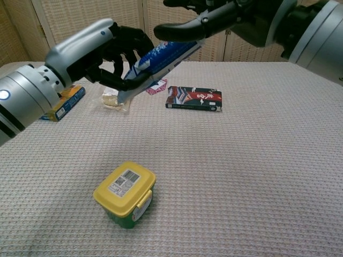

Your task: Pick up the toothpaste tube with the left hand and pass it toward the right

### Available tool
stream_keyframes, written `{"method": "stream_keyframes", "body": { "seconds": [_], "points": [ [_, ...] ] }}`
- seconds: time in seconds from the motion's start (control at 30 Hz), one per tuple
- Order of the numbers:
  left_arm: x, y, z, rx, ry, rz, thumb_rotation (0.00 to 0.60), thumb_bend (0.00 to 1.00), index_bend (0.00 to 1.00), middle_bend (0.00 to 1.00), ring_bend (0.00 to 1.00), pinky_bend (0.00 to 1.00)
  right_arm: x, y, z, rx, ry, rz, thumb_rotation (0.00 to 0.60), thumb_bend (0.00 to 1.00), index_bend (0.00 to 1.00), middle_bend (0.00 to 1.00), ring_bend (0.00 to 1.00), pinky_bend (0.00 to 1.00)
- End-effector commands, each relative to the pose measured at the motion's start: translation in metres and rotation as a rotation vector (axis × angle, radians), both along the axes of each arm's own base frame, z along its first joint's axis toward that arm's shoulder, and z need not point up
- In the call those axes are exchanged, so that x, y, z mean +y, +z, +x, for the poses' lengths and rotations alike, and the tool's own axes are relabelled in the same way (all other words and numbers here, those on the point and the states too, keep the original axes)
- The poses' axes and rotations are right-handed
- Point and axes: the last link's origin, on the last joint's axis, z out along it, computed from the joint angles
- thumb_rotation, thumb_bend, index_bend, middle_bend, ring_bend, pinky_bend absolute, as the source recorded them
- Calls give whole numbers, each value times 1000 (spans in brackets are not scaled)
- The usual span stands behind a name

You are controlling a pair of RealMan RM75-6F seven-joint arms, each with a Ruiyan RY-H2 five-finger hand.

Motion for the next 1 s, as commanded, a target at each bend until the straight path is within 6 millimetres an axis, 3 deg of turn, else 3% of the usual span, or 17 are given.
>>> {"method": "stream_keyframes", "body": {
  "seconds": [0.03,0.47,0.77,1.0],
  "points": [
    [1,0,0,0,2,0,600,763,754,825,725,717,-1,-1,1,-2,1,-2,568,251,0,0,0,0],
    [4,0,-4,0,12,5,600,763,754,825,726,717,-5,4,-3,-5,-8,-36,568,251,0,0,0,0],
    [11,0,-23,31,60,12,600,763,752,825,711,717,-8,28,-14,-40,-31,-97,568,252,0,0,0,0],
    [26,2,-55,207,172,14,600,763,747,824,703,717,-7,51,-27,28,-24,-184,570,252,0,0,0,0]
  ]
}}
